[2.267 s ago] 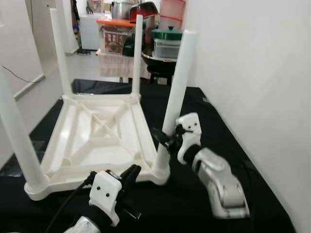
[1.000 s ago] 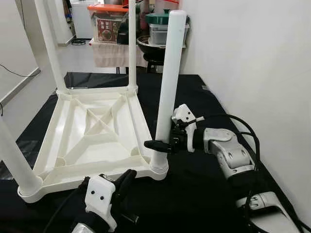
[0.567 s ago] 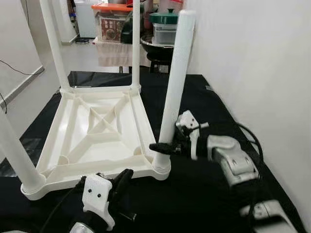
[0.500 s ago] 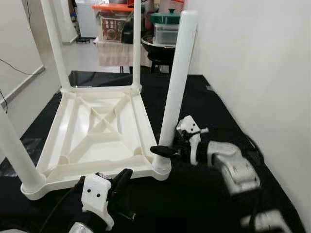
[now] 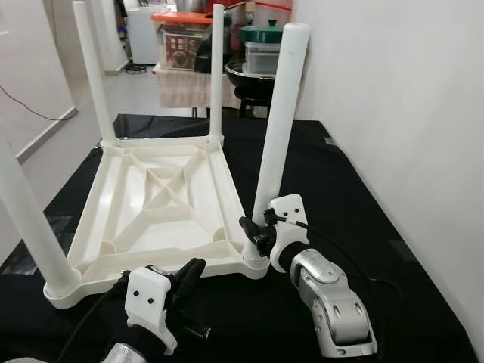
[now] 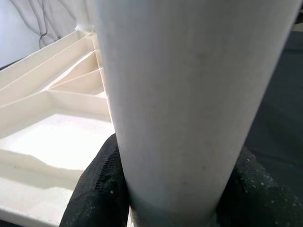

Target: Building children table

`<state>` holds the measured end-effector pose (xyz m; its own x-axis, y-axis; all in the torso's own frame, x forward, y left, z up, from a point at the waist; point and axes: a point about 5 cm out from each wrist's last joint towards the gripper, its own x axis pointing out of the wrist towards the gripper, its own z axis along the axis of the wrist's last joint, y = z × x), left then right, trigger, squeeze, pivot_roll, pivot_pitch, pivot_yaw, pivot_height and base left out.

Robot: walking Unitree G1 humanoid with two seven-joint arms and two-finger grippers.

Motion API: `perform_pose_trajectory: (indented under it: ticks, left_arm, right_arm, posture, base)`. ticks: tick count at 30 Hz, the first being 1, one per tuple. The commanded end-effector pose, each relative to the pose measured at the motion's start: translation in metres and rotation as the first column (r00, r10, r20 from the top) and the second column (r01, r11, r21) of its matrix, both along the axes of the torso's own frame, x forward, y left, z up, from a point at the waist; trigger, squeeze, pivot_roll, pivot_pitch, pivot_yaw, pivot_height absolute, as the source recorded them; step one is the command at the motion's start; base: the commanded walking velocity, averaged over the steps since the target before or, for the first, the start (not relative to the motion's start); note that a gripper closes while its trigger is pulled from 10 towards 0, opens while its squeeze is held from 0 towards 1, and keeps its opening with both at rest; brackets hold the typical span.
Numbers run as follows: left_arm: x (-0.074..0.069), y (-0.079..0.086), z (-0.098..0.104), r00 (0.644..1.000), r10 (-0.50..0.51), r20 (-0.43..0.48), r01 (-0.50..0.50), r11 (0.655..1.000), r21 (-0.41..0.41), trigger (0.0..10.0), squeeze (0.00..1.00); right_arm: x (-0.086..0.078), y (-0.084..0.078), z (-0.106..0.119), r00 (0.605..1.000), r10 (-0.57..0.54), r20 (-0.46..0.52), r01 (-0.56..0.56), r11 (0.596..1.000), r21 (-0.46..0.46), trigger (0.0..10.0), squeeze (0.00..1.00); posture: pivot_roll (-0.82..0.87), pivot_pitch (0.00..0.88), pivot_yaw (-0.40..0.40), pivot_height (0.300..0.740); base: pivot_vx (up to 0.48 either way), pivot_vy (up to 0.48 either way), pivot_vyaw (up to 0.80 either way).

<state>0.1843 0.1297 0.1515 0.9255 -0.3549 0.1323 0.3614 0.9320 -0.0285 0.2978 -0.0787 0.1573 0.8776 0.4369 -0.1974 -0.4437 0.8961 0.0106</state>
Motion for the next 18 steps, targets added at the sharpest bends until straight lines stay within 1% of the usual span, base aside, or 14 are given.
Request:
perform_pose_trajectory:
  ticks: [1, 4, 5, 6, 7, 8, 10, 11, 12, 14, 15, 17, 18]
  left_arm:
    - [0.0, 0.0, -0.004, 1.0, -0.008, -0.027, 0.008, 1.0, -0.006, 9.8, 0.0]
    - [0.0, 0.0, -0.004, 1.0, -0.008, -0.026, 0.008, 1.0, -0.007, 9.8, 0.0]
    - [0.001, -0.001, -0.004, 0.999, -0.016, -0.029, 0.015, 1.0, -0.012, 9.1, 0.0]
    - [0.001, -0.001, -0.004, 0.999, -0.016, -0.029, 0.015, 1.0, -0.012, 9.1, 0.0]
    - [0.001, -0.001, -0.004, 0.999, -0.022, -0.03, 0.021, 1.0, -0.016, 9.1, 0.0]
    - [0.001, -0.001, -0.004, 0.999, -0.022, -0.03, 0.021, 1.0, -0.016, 9.1, 0.0]
    - [0.002, -0.002, -0.004, 0.999, -0.029, -0.033, 0.028, 0.999, -0.021, 9.1, 0.0]
    - [0.002, -0.002, -0.004, 0.999, -0.029, -0.033, 0.028, 0.999, -0.021, 9.1, 0.0]
    - [0.002, -0.003, -0.004, 0.999, -0.031, -0.033, 0.03, 0.999, -0.023, 9.0, 0.0]
    - [0.002, -0.003, -0.005, 0.999, -0.032, -0.034, 0.032, 0.999, -0.024, 9.0, 0.0]
    - [0.002, -0.003, -0.005, 0.999, -0.032, -0.034, 0.032, 0.999, -0.024, 9.0, 0.0]
    - [0.003, -0.004, -0.005, 0.999, -0.033, -0.035, 0.032, 0.999, -0.025, 9.0, 0.0]
    - [0.003, -0.004, -0.005, 0.999, -0.033, -0.035, 0.032, 0.999, -0.025, 9.0, 0.0]
  right_arm:
    - [-0.002, -0.002, -0.018, 0.995, 0.003, -0.101, -0.006, 1.0, -0.028, 10.0, 0.0]
    - [0.0, -0.002, -0.016, 0.995, 0.021, -0.099, -0.023, 1.0, -0.019, 10.0, 0.0]
    - [0.004, 0.004, 0.001, 0.977, 0.211, -0.043, -0.208, 0.977, 0.052, 10.0, 1.0]
    - [0.004, 0.004, 0.001, 0.977, 0.211, -0.043, -0.208, 0.977, 0.052, 10.0, 1.0]
    - [0.006, 0.002, 0.009, 0.941, 0.339, 0.012, -0.339, 0.94, 0.031, 10.0, 1.0]
    - [0.006, 0.002, 0.009, 0.941, 0.339, 0.012, -0.339, 0.94, 0.031, 10.0, 1.0]
    - [0.008, -0.005, 0.017, 0.872, 0.485, 0.057, -0.485, 0.874, -0.029, 10.0, 0.99]
    - [0.008, -0.005, 0.017, 0.872, 0.485, 0.057, -0.485, 0.874, -0.029, 10.0, 0.99]
    - [0.013, -0.013, 0.019, 0.849, 0.525, 0.069, -0.521, 0.851, -0.062, 10.0, 0.0]
    - [0.024, -0.024, 0.023, 0.823, 0.561, 0.087, -0.555, 0.827, -0.085, 10.0, 0.0]
    - [0.024, -0.024, 0.023, 0.823, 0.561, 0.087, -0.555, 0.827, -0.085, 10.0, 0.0]
    - [0.035, -0.032, 0.029, 0.812, 0.573, 0.108, -0.572, 0.819, -0.049, 10.0, 0.0]
    - [0.035, -0.032, 0.029, 0.812, 0.573, 0.108, -0.572, 0.819, -0.049, 10.0, 0.0]
  posture:
    - [0.03, 0.017, -0.081, 0.74]
    - [0.03, 0.016, -0.081, 0.74]
    - [0.04, 0.011, -0.082, 0.74]
    - [0.04, 0.011, -0.082, 0.74]
    - [0.04, 0.006, -0.085, 0.74]
    - [0.04, 0.006, -0.085, 0.74]
    - [0.04, 0.003, -0.087, 0.74]
    - [0.04, 0.003, -0.087, 0.74]
    - [0.05, 0.002, -0.088, 0.74]
    - [0.05, 0.0, -0.092, 0.74]
    - [0.05, 0.0, -0.092, 0.74]
    - [0.06, 0.0, -0.099, 0.74]
    - [0.06, 0.0, -0.099, 0.74]
  base:
    - [0.0, 0.0, 0.0]
    - [0.0, 0.0, 0.0]
    - [0.0, 0.0, 0.0]
    - [0.0, 0.0, 0.0]
    - [0.0, 0.0, 0.0]
    - [0.0, 0.0, 0.0]
    - [0.0, 0.0, 0.0]
    - [0.0, 0.0, 0.0]
    - [0.0, 0.0, 0.0]
    - [0.0, 0.0, 0.0]
    - [0.0, 0.0, 0.0]
    - [0.0, 0.0, 0.0]
    - [0.0, 0.0, 0.0]
